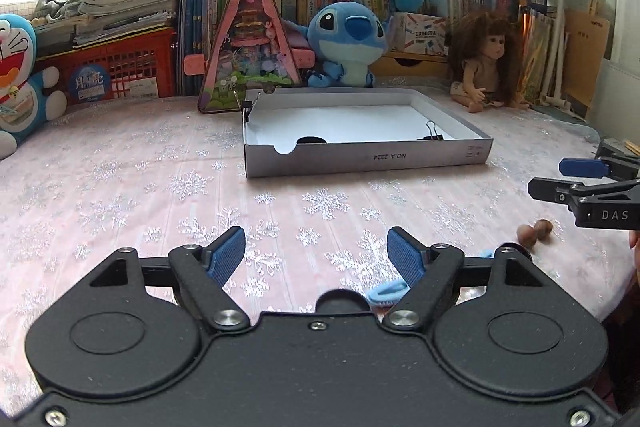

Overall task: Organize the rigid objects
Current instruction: 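Move the left tool to another black lid while the right tool approaches a walnut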

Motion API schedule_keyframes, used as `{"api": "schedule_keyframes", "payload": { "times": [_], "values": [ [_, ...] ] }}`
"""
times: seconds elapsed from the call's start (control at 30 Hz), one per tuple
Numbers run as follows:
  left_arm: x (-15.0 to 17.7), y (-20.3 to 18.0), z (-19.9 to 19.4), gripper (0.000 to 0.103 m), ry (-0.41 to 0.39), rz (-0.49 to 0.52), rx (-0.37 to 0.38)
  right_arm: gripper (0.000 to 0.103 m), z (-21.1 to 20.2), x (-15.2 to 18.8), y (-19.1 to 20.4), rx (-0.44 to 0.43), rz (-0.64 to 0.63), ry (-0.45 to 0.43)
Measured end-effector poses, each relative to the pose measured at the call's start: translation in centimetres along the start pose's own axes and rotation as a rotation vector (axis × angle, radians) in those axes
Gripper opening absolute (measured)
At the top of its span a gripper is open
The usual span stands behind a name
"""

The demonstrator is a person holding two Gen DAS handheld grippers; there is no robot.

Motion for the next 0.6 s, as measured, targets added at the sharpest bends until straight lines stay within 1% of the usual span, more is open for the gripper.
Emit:
{"api": "schedule_keyframes", "payload": {
  "times": [0.17,0.23,0.33,0.43,0.47,0.5,0.6],
  "values": [
    [1.3,0.3,-1.0,0.071,0.006,-0.021,0.024,0.084,-0.8,1.8,-0.6,0.018,0.027,0.012],
    [1.6,0.2,-1.3,0.067,0.003,-0.015,0.027,0.083,-1.0,2.4,-0.8,0.021,0.037,0.015],
    [2.0,0.1,-1.8,0.057,0.001,-0.005,0.025,0.079,-1.5,3.0,-0.9,0.026,0.039,0.009],
    [2.4,0.0,-2.1,0.046,0.009,0.007,0.031,0.071,-1.7,3.3,-0.7,0.033,0.029,0.010],
    [2.6,0.0,-2.2,0.042,0.016,0.011,0.035,0.067,-1.7,3.4,-0.6,0.031,0.027,0.013],
    [2.8,0.0,-2.2,0.042,0.024,0.013,0.041,0.063,-1.8,3.5,-0.5,0.030,0.026,0.015],
    [3.2,-0.1,-2.3,0.041,0.038,0.016,0.048,0.058,-1.8,3.6,-0.3,0.023,0.022,0.013]
  ]
}}
Point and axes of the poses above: each gripper's, at about its wrist camera, not at the fingertips, and z roughly the way its jaws point, y to its left, x to its underside, the point moved 6 cm from there along z, roughly the way its jaws point, and after that the axes turned 7 degrees about -z, right-handed, at the moved point
